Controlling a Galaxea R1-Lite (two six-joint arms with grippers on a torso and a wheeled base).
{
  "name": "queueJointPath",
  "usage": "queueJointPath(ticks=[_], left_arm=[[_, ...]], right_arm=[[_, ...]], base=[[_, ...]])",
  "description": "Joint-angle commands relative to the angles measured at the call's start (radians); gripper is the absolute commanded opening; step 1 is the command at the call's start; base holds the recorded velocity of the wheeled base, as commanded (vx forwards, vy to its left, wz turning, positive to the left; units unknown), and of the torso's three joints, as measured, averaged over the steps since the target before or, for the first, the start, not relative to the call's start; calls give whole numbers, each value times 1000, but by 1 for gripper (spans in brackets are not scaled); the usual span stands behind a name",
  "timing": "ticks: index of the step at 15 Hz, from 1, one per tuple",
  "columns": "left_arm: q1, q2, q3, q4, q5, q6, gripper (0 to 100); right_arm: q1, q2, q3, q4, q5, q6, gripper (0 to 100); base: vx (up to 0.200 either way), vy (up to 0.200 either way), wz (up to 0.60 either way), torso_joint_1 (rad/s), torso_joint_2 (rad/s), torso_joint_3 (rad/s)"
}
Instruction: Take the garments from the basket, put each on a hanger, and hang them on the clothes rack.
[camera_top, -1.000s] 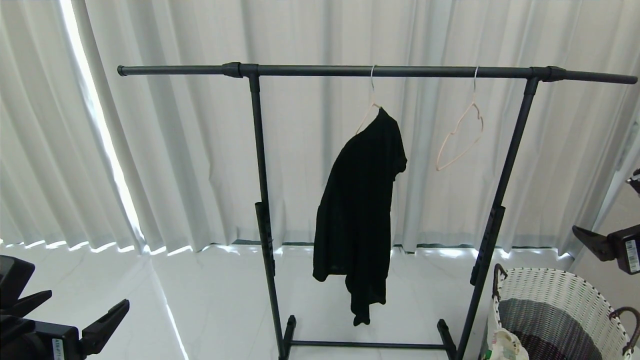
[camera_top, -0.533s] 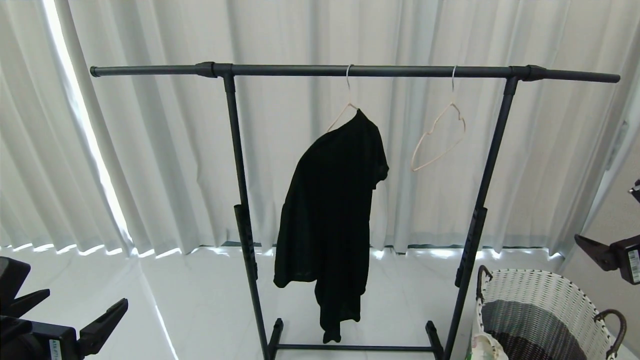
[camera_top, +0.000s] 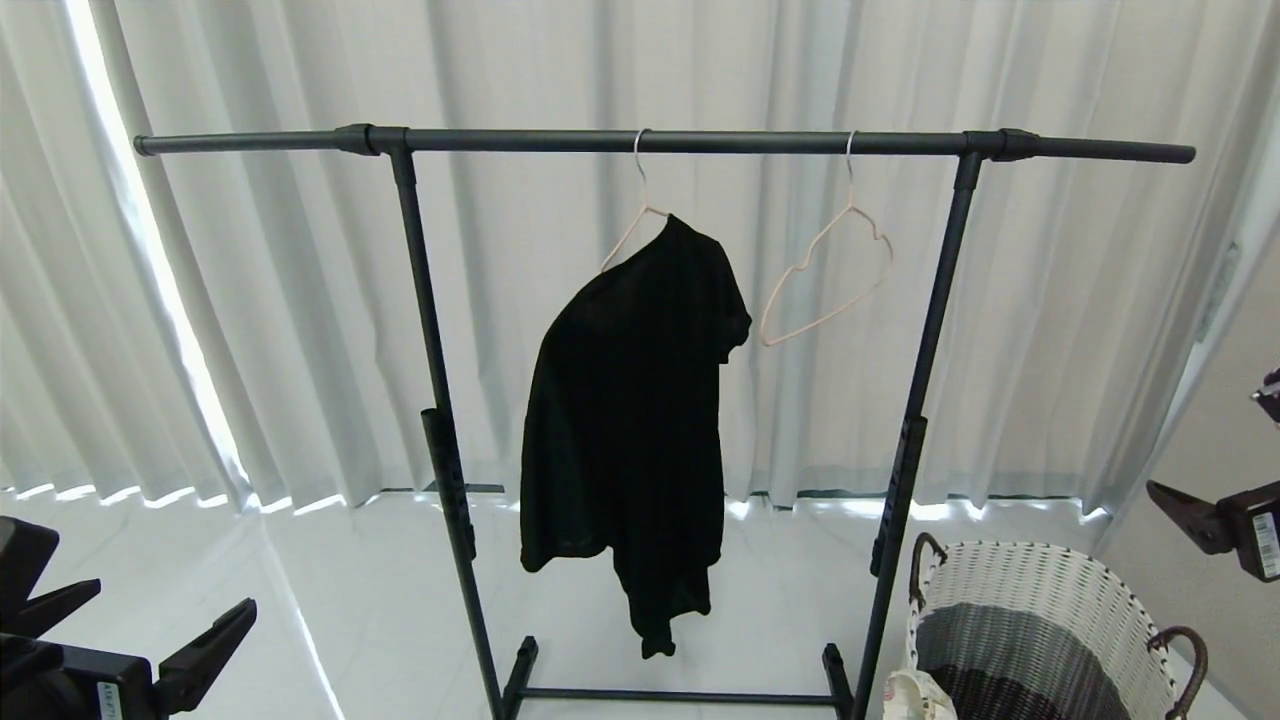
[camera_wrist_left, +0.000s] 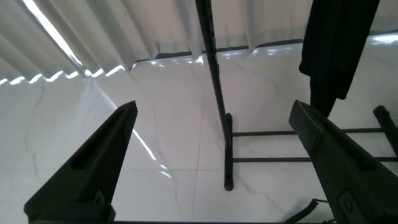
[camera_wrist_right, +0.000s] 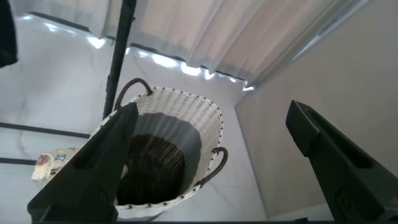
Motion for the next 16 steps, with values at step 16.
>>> queueJointPath(ticks=[16], left_arm=[[-319, 120, -19, -1, -2, -8, 100]], right_arm=[[34, 454, 148, -349, 71, 0, 100]], base=[[0, 0, 0, -54, 163, 112]])
